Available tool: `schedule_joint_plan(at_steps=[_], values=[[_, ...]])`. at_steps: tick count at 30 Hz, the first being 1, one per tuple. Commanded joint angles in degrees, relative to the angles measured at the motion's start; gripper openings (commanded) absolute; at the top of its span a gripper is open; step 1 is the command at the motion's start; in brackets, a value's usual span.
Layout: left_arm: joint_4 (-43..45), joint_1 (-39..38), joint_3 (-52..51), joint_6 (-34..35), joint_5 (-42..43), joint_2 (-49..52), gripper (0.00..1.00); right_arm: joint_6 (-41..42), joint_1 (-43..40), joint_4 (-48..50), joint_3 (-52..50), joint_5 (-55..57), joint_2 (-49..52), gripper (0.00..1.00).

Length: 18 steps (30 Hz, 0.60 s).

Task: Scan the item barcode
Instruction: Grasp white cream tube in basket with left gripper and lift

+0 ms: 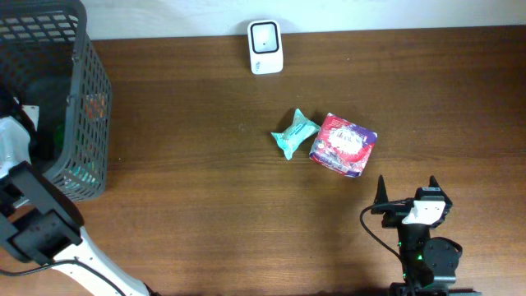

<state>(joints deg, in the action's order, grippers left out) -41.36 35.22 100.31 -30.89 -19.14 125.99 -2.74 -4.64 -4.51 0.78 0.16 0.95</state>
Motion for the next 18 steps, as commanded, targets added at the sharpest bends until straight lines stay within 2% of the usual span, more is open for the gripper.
schedule_joint_plan(at_steps=[1,3,5,7,8,11,12,16,18], values=[[0.3,2.0,-3.5,0.0,1.7,0.1,0.75,0.4,-0.3,-0.2,-0.5,0.5,-0.3,0.99],[0.6,3.0,-3.8,0.7,3.4,0.1,0.74,0.4,-0.3,-0.2,-0.5,0.5,-0.3,0.99],[0.6,3.3,-3.7,1.1,4.0,0.0,0.59,0.4,-0.3,-0.2,-0.5,0.5,-0.3,0.99],[0.6,2.8,-3.4,2.7,4.0,-0.1,0.35,0.4,-0.3,-0.2,-0.5,0.5,-0.3,0.99],[0.6,2.4,-2.8,4.9,4.0,-0.2,0.26,0.4,-0.3,-0.2,-0.5,0.5,-0.3,0.98],[-1.2,1.4,-0.2,7.3,9.3,-0.7,0.13,0.4,-0.3,-0.2,-0.5,0.5,-0.3,0.99],[-1.5,1.0,0.3,7.6,10.6,-1.2,0.01,0.4,-0.3,-0.2,-0.5,0.5,-0.3,0.99],[-1.5,0.8,2.3,13.3,10.8,-4.9,0.0,0.4,-0.3,-0.2,-0.5,0.5,-0.3,0.99],[-1.5,0.8,6.1,18.5,12.8,-8.3,0.0,0.4,-0.3,-0.2,-0.5,0.5,-0.3,0.99]])
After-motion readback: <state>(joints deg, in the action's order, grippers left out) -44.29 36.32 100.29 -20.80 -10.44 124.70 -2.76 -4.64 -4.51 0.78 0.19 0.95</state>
